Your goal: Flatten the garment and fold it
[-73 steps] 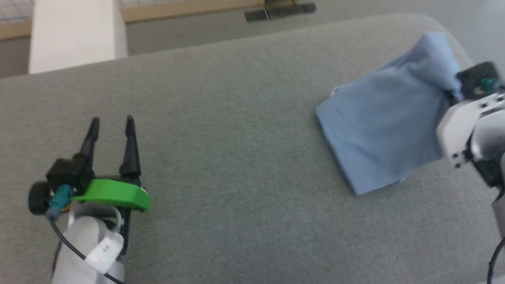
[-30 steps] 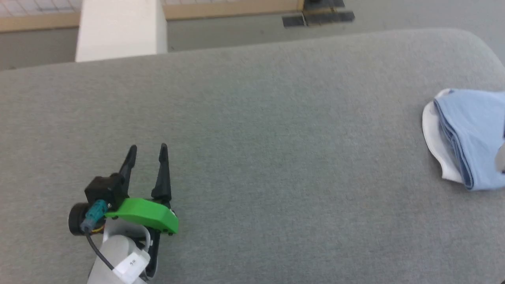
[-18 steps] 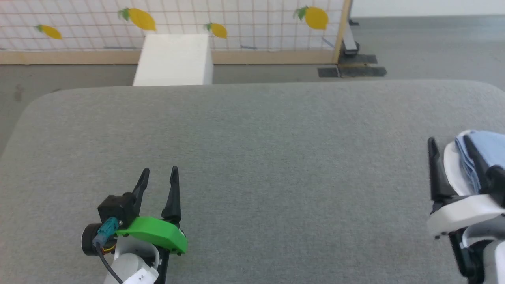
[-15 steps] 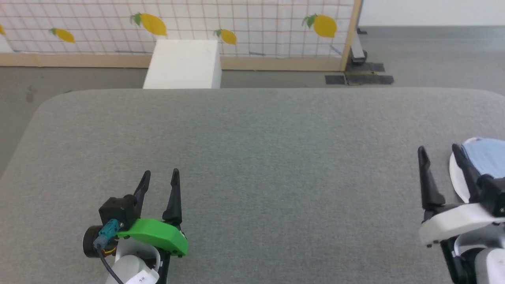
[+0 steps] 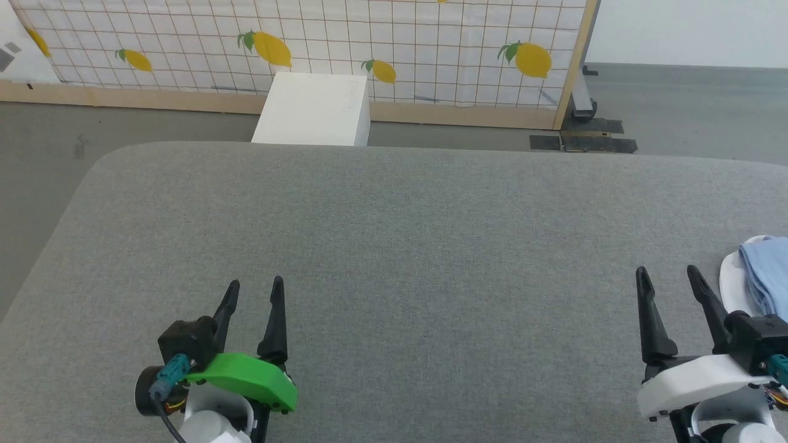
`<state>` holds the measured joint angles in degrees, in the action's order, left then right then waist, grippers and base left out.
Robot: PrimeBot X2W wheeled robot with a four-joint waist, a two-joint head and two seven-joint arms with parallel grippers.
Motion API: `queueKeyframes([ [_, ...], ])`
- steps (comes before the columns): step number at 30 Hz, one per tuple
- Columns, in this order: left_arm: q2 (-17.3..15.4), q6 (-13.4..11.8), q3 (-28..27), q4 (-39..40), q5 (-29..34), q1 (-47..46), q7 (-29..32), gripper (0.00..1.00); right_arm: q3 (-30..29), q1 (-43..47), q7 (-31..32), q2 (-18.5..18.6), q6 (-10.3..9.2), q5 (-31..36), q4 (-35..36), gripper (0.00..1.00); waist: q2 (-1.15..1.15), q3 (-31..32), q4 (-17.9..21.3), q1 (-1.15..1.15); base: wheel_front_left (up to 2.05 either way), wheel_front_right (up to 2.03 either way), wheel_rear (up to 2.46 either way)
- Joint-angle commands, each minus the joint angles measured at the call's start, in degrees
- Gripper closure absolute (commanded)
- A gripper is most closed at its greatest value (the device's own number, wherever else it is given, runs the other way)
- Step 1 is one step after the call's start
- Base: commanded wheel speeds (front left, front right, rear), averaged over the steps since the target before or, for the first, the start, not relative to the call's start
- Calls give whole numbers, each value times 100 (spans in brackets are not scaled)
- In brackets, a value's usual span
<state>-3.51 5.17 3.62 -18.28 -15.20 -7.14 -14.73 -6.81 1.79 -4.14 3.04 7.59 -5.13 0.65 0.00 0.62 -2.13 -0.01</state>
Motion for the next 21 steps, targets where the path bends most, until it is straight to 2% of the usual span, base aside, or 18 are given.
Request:
queueKeyframes([
  [1,28,0,-9,-17,-17,59,-26,0,6,78,-56,-13,-10,-39,4,0,0,-1,7,1,0,0,0],
  [13,42,12,-22,-64,-24,42,-27,0,36,89,-76,-15,-10,-181,-17,0,0,-16,33,1,0,0,0],
  [14,15,0,-14,-42,-7,5,3,100,27,36,-42,-1,0,-148,-19,100,0,-16,34,1,0,0,0],
  [21,16,-2,-9,-36,-4,5,6,100,26,34,-39,0,0,-146,-19,100,0,-17,36,1,0,0,0],
])
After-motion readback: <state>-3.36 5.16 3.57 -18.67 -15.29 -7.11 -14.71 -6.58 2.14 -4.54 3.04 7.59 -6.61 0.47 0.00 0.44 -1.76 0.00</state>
